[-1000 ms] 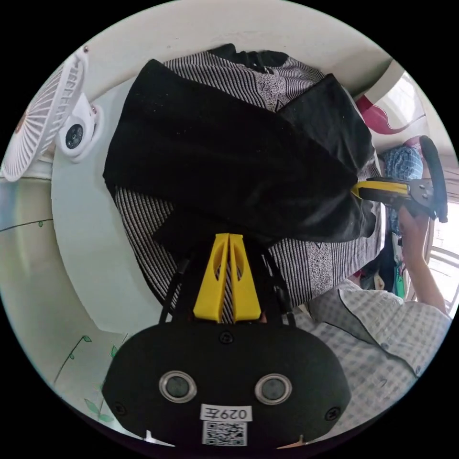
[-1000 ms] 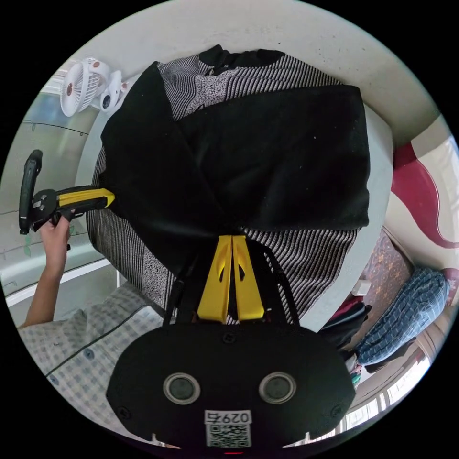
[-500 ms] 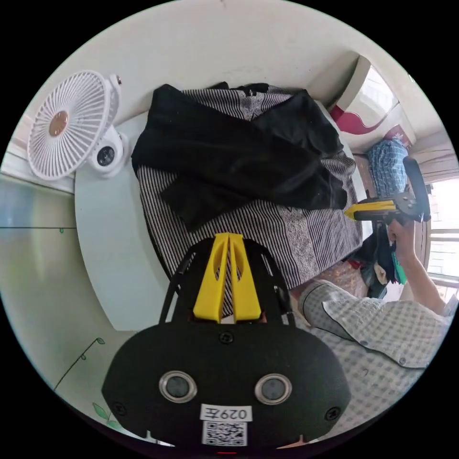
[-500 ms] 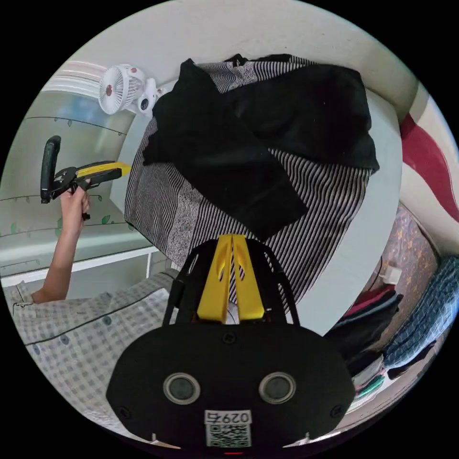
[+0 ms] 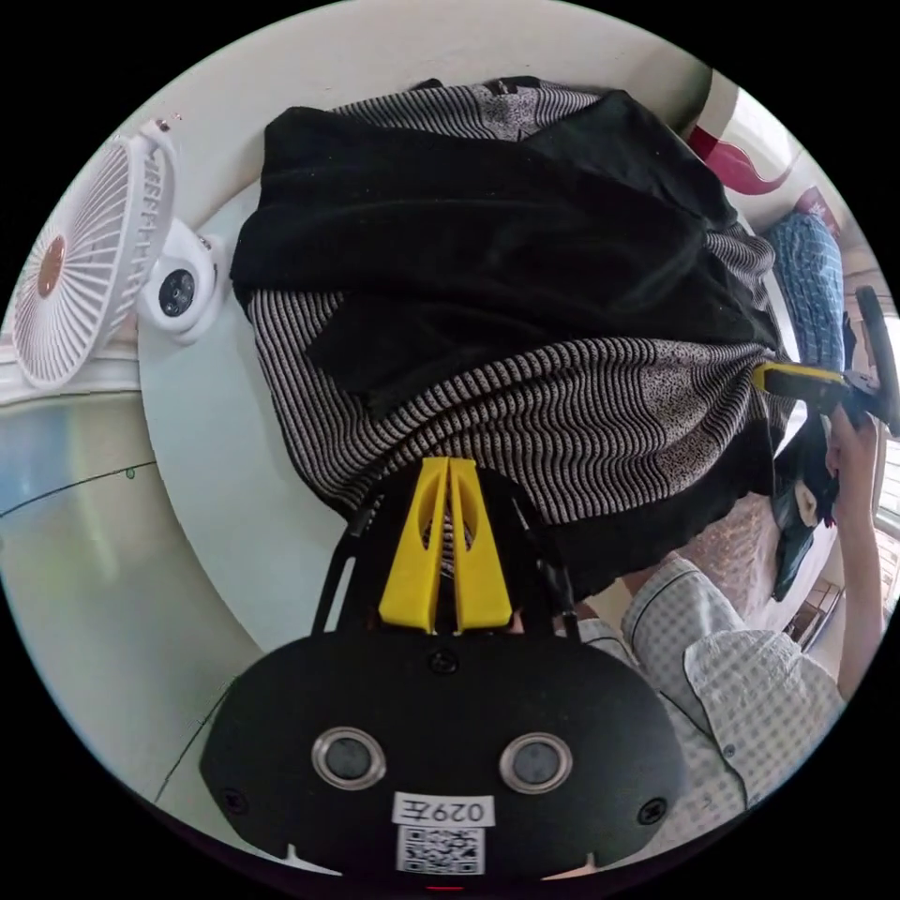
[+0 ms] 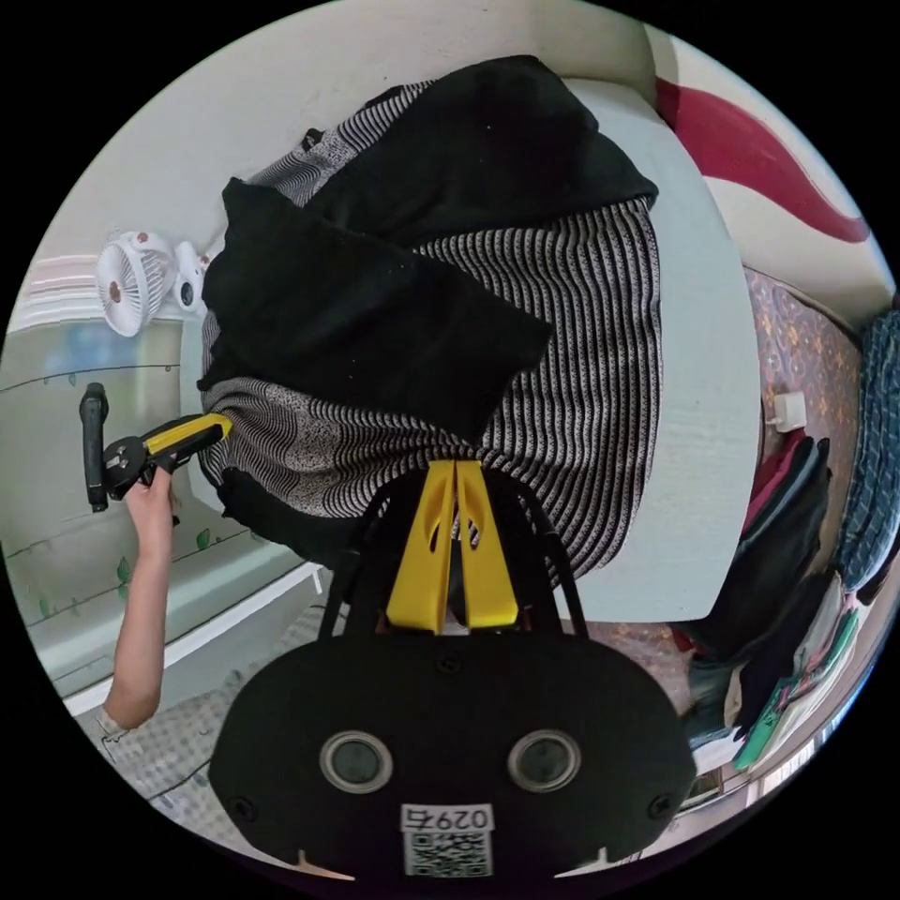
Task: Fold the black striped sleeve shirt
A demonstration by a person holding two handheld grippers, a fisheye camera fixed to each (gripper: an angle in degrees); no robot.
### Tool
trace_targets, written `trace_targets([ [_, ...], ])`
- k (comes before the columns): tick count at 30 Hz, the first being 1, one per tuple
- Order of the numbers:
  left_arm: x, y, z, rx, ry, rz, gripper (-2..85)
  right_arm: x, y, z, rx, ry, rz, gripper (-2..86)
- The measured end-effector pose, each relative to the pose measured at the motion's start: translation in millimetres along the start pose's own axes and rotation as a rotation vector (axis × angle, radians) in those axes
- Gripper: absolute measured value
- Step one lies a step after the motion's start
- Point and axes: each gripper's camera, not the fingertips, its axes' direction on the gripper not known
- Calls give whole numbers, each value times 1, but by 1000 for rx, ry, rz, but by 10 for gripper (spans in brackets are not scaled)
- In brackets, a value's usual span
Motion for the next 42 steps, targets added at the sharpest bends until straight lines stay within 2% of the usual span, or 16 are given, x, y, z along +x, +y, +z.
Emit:
trace_targets([
  [2,-28,40,-12,89,51,-20,-9,27,30,-26,97,-90,-72,-1],
  [5,-81,125,-10,167,151,-139,-5,84,94,-56,222,-233,-35,7],
  [9,-144,226,21,194,417,-312,26,156,164,-50,181,-355,160,67],
  [11,-173,279,41,238,555,-425,87,192,197,-38,177,-444,258,116],
  [14,-197,320,67,273,612,-485,126,227,217,-30,247,-578,303,138],
  [16,-211,335,84,296,698,-480,163,243,221,-31,288,-609,298,143],
  [19,-230,348,110,339,800,-403,173,262,217,-34,249,-620,238,148],
  [21,-238,347,125,310,813,-360,169,267,213,-36,192,-633,171,146],
  [23,-244,343,141,275,818,-321,164,271,212,-42,139,-561,127,134],
  [27,-254,337,158,252,868,-304,156,287,219,-54,168,-531,163,120],
  [30,-261,338,159,309,901,-315,125,301,223,-59,167,-578,170,117],
  [33,-266,338,162,286,938,-307,92,306,221,-62,124,-558,151,116],
  [36,-272,353,160,287,930,-325,8,304,223,-68,130,-573,99,75],
  [38,-279,369,155,284,937,-342,-3,302,230,-77,137,-564,56,24],
  [42,-288,398,134,283,918,-318,-8,301,257,-101,170,-561,6,7],
])
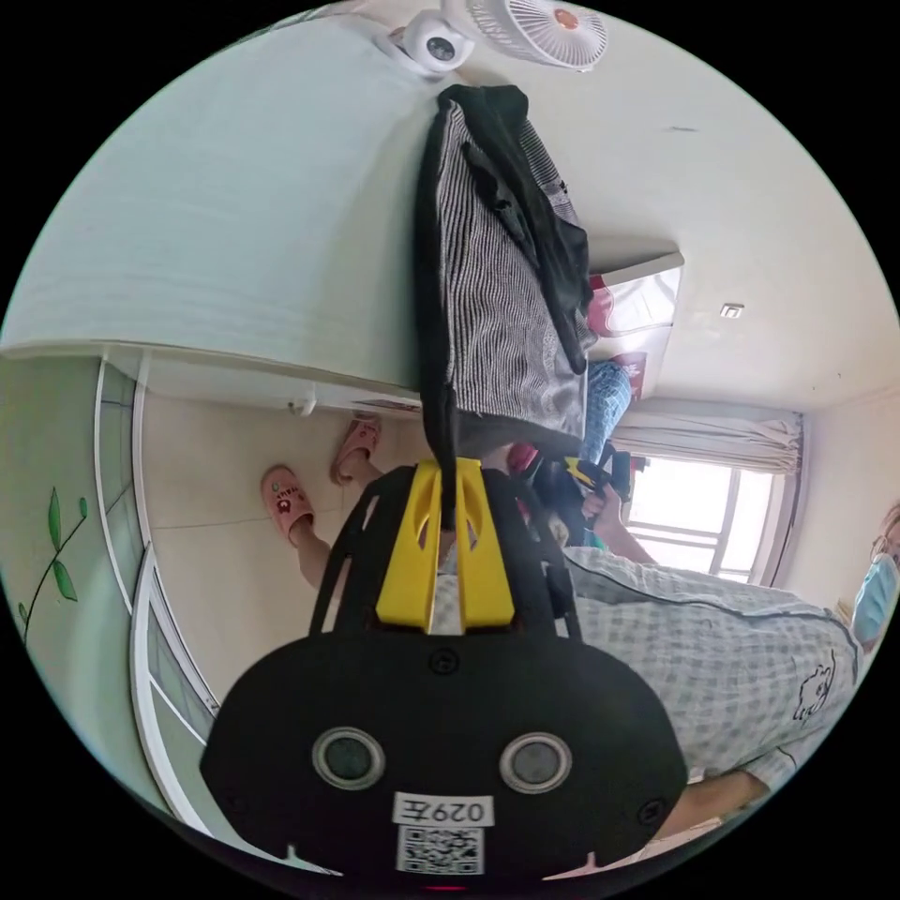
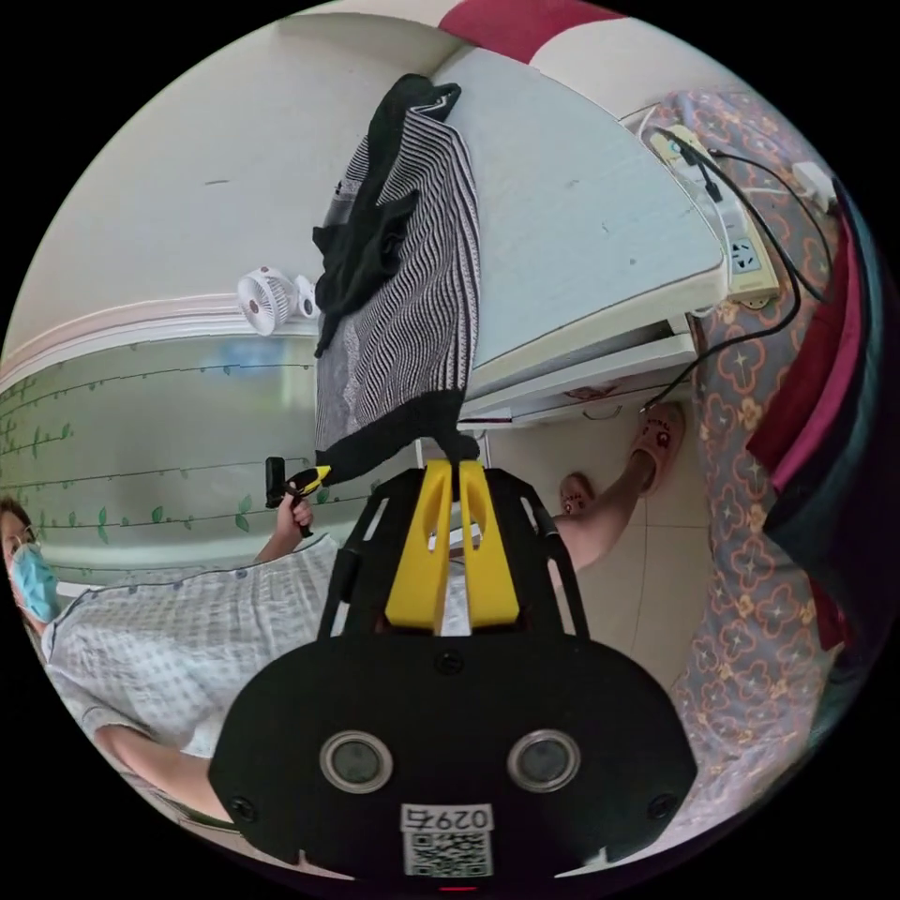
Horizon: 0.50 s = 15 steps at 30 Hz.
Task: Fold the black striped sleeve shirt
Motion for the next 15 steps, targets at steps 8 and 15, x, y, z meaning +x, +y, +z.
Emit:
trace_targets([
  [8,39,21,-58,53,99,33,-10,-24,41,-64,287,-494,-45,-2],
  [15,108,39,-72,-62,-87,67,-10,-79,29,-70,129,-450,-121,-2],
])
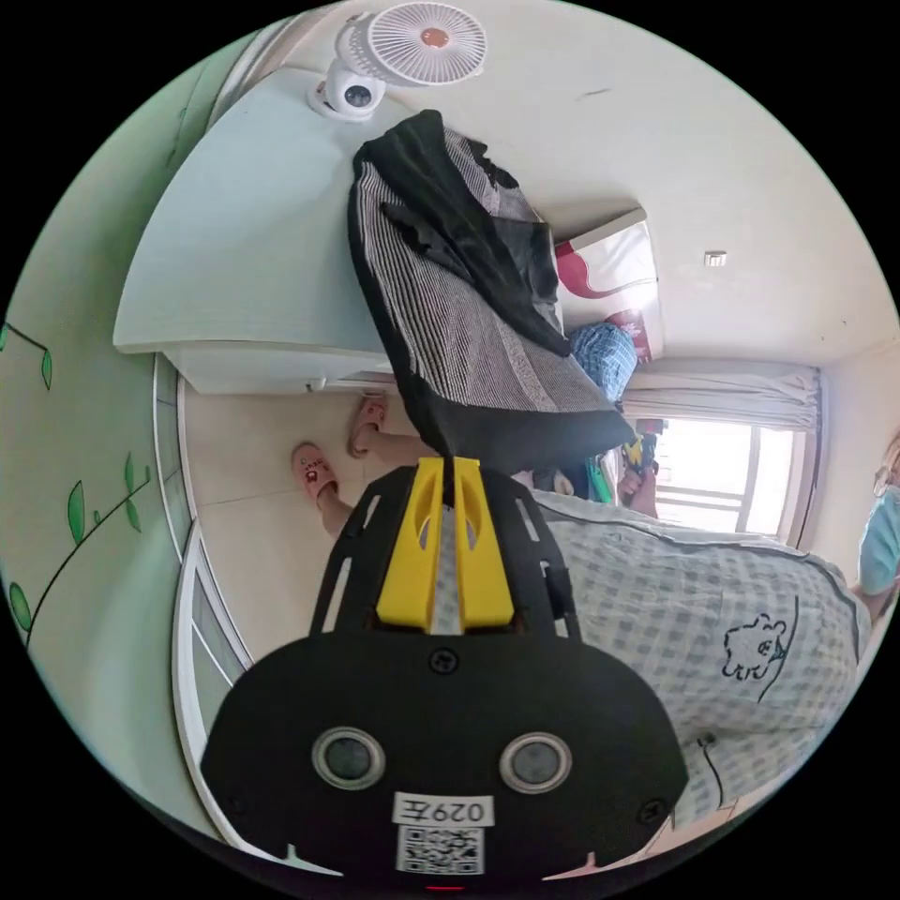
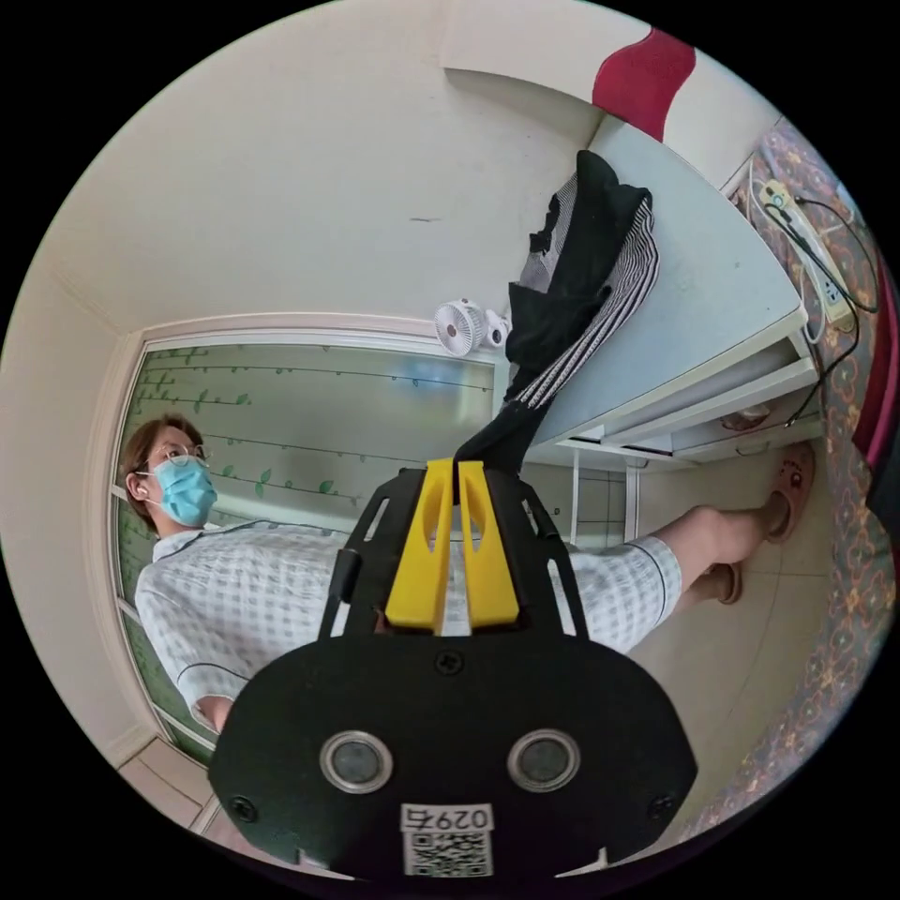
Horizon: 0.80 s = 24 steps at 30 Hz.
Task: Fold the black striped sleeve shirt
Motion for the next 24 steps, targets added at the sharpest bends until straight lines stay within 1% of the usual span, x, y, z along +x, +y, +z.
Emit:
trace_targets([
  [1,10,4,-5,13,11,-1,-10,-6,-2,2,7,-7,-1,-2],
  [4,36,-4,-17,41,-78,-61,-10,-12,-23,5,50,-34,1,-3],
  [6,58,-29,-25,75,-101,-22,-10,-11,-52,12,59,-54,-14,-3],
  [8,95,-89,-35,101,-157,88,-10,-9,-111,30,29,-74,-56,-3],
  [9,106,-108,-37,108,-190,111,-10,-9,-130,36,20,-71,-68,-2],
  [11,151,-191,-38,134,-368,194,-9,-6,-210,61,16,-18,-102,-2],
  [12,160,-213,-35,138,-416,199,-9,-3,-231,68,30,10,-92,-2],
  [13,170,-258,-29,142,-472,164,-9,9,-274,81,55,59,-51,-1],
  [14,174,-300,-21,149,-478,117,-7,26,-314,95,70,100,-5,0],
  [16,175,-341,-10,177,-512,33,-4,51,-359,115,102,169,30,1],
  [18,182,-348,-8,280,-623,-41,5,67,-379,134,109,202,33,1],
  [19,190,-339,-6,366,-674,-78,25,74,-382,150,80,215,22,0],
  [20,195,-327,1,440,-689,-99,57,82,-380,168,28,254,23,-2],
  [21,196,-321,7,458,-684,-98,61,88,-378,178,-1,279,30,-2],
  [22,196,-315,26,428,-655,-84,69,101,-372,199,-63,331,54,-3],
  [23,190,-313,52,335,-614,-72,63,115,-365,219,-111,359,82,-4],
  [24,186,-314,65,288,-600,-76,60,122,-363,230,-128,362,93,-4],
])
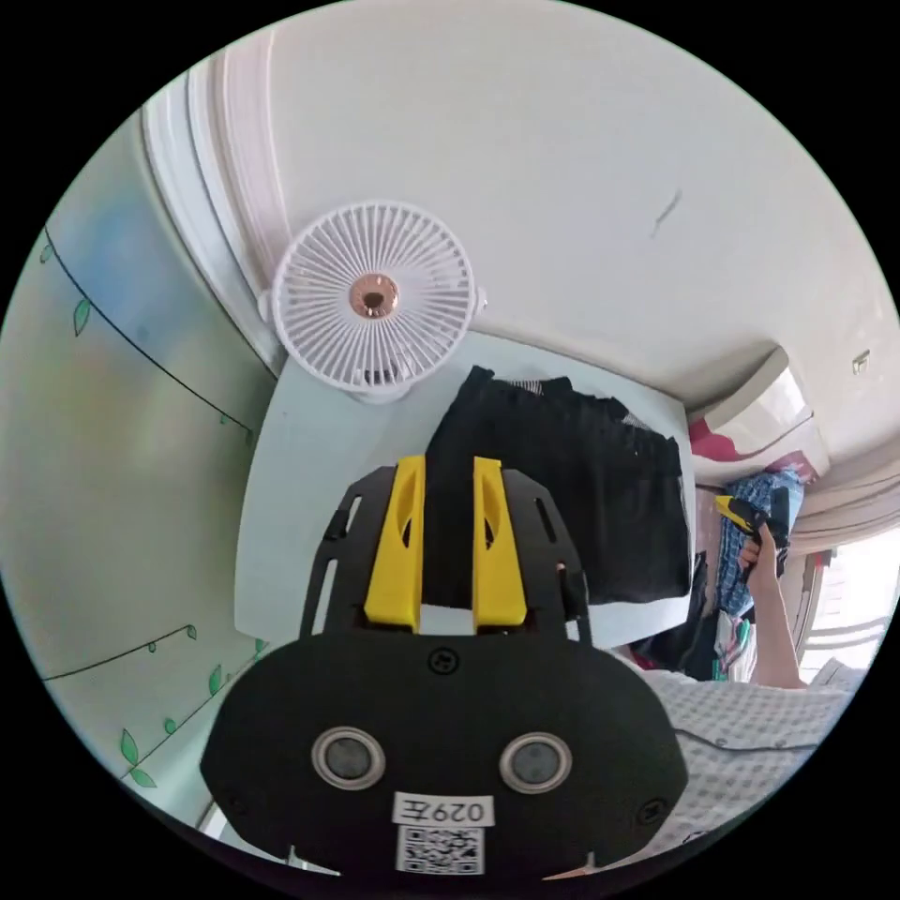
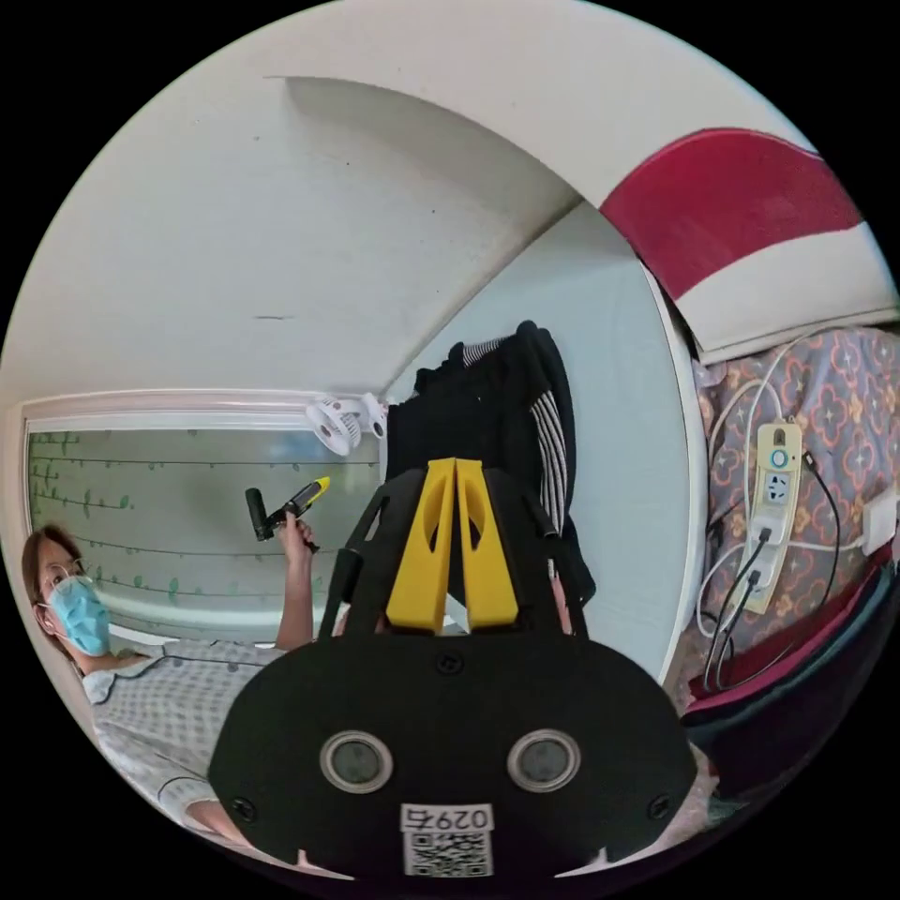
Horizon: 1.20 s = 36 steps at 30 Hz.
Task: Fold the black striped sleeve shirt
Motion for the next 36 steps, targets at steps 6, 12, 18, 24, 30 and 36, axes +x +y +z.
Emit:
trace_targets([
  [6,34,13,100,-209,112,14,-1,-10,-13,112,-51,223,-14,-5],
  [12,70,-22,159,-310,41,160,-9,-29,-50,196,-20,483,-28,-5],
  [18,76,-41,121,-198,189,210,-10,-94,-23,264,124,398,-124,-5],
  [24,135,-33,190,-411,287,433,-10,-139,-8,464,-24,347,-73,-5],
  [30,153,-40,205,-421,211,602,-10,-139,-36,577,-139,568,14,-5],
  [36,60,-35,170,-304,224,413,-10,-180,-11,640,-80,615,-173,-6],
])
